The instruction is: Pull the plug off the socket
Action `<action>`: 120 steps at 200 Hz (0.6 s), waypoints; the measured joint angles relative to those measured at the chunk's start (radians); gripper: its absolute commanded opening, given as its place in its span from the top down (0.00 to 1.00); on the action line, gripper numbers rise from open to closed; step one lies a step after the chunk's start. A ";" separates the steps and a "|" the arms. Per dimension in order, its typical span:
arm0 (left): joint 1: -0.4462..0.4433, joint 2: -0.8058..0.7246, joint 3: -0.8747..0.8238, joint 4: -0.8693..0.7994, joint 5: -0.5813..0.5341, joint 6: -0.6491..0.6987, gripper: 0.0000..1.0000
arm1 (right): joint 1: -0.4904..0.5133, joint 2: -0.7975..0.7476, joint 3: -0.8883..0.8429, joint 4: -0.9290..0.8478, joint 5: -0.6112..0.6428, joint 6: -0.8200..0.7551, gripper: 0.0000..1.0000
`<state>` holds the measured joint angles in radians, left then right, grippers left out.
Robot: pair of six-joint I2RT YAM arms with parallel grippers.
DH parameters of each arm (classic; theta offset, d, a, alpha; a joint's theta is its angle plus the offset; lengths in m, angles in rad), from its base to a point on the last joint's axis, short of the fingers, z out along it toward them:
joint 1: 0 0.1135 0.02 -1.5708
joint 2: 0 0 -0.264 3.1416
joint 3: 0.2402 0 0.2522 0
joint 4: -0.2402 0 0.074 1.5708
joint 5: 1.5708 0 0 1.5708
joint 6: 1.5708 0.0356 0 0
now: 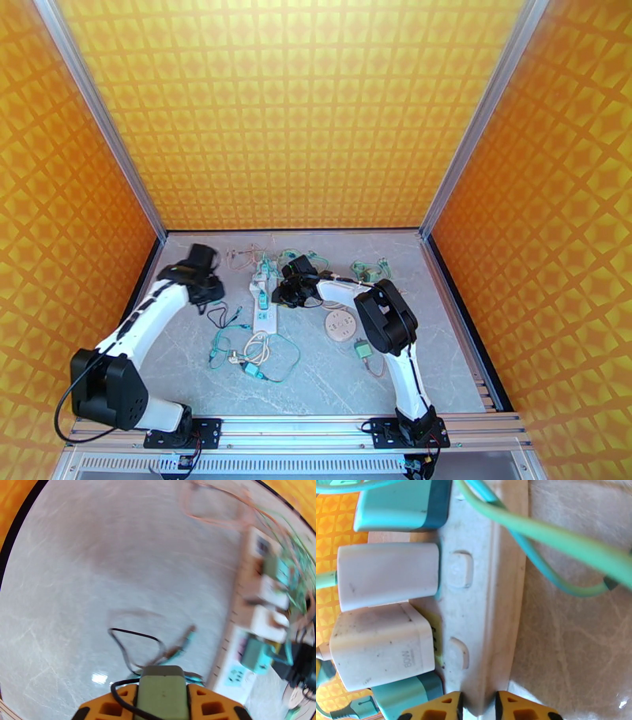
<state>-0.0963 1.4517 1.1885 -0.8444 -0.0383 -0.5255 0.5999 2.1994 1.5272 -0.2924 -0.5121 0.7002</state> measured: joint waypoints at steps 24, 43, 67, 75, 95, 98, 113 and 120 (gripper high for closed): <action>0.133 -0.003 -0.080 0.074 0.105 -0.002 0.95 | 0.000 0.000 0.001 -0.001 0.001 -0.006 0.72; 0.208 -0.003 -0.140 0.126 0.175 -0.009 0.95 | 0.000 0.000 0.001 -0.001 0.001 -0.008 0.72; 0.294 0.010 -0.207 0.189 0.263 -0.026 0.93 | 0.000 0.000 0.001 -0.001 0.001 -0.011 0.72; 0.318 0.018 -0.230 0.211 0.289 -0.032 0.91 | 0.000 0.000 0.001 -0.001 0.001 -0.013 0.72; 0.350 0.035 -0.271 0.240 0.327 -0.045 0.81 | 0.000 0.000 0.000 -0.001 0.003 -0.014 0.72; 0.351 0.037 -0.276 0.243 0.332 -0.047 0.78 | 0.000 0.000 0.000 -0.001 0.003 -0.014 0.72; 0.352 0.042 -0.288 0.251 0.351 -0.050 0.64 | 0.001 -0.002 0.000 0.000 0.006 -0.014 0.72; 0.354 0.043 -0.290 0.251 0.358 -0.053 0.62 | 0.001 -0.002 -0.001 0.000 0.006 -0.014 0.72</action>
<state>0.2573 1.4944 0.8989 -0.5930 0.3199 -0.5781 0.6010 2.1975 1.5265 -0.2928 -0.5056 0.6857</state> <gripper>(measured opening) 0.348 0.281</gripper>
